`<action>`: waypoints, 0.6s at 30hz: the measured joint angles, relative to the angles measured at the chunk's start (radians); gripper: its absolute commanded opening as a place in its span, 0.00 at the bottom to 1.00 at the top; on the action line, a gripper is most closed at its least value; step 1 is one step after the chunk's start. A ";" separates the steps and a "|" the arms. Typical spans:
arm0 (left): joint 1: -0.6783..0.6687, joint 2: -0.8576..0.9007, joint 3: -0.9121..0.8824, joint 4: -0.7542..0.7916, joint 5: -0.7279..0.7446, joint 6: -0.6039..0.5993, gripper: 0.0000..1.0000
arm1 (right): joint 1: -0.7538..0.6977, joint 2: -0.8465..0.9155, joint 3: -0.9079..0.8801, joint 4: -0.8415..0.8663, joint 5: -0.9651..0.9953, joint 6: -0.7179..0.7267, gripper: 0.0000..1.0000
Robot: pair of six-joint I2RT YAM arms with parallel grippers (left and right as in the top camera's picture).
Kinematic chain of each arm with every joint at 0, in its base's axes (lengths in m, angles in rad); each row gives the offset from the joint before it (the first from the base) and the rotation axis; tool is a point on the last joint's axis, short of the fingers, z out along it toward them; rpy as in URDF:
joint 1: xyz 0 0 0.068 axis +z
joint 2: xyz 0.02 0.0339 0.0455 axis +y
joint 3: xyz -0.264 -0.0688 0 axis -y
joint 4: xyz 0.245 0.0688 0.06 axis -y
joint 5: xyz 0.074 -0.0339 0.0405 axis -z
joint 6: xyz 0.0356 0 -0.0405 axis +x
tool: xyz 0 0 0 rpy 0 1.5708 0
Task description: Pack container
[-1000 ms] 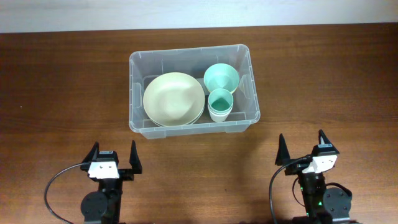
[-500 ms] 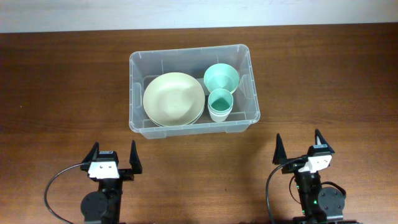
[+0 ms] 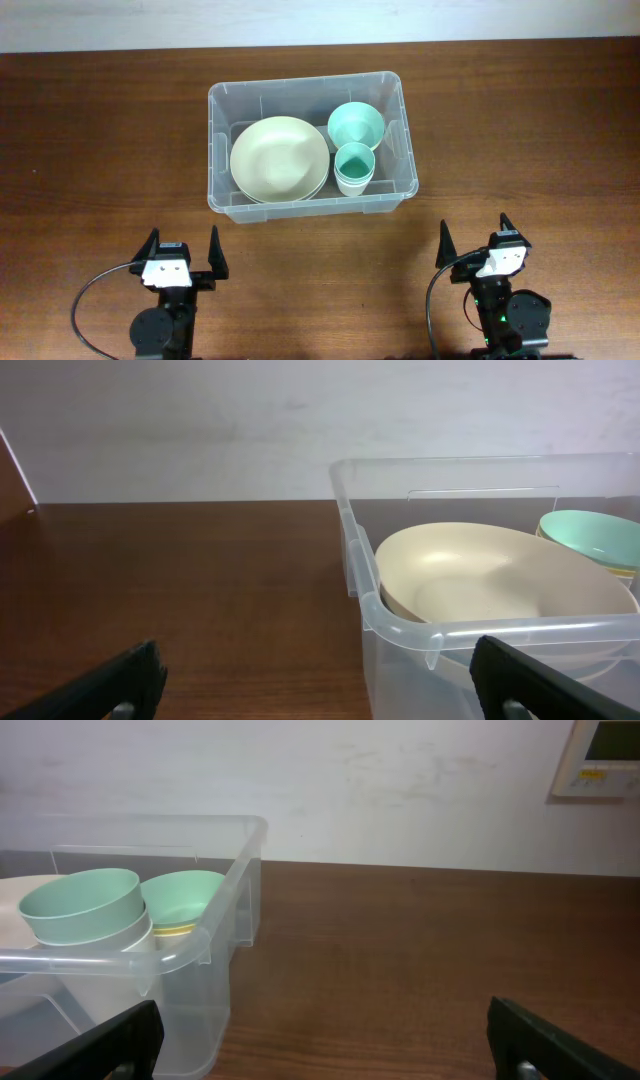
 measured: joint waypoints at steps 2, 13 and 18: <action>0.000 0.000 0.000 0.000 0.000 0.000 1.00 | 0.000 0.000 0.000 0.000 0.000 0.000 0.99; 0.000 0.000 0.000 0.000 0.000 0.000 1.00 | 0.000 0.000 0.000 0.000 0.000 -0.004 0.99; 0.000 0.000 0.000 0.000 0.000 0.000 1.00 | 0.000 0.000 0.000 0.000 0.000 -0.006 0.99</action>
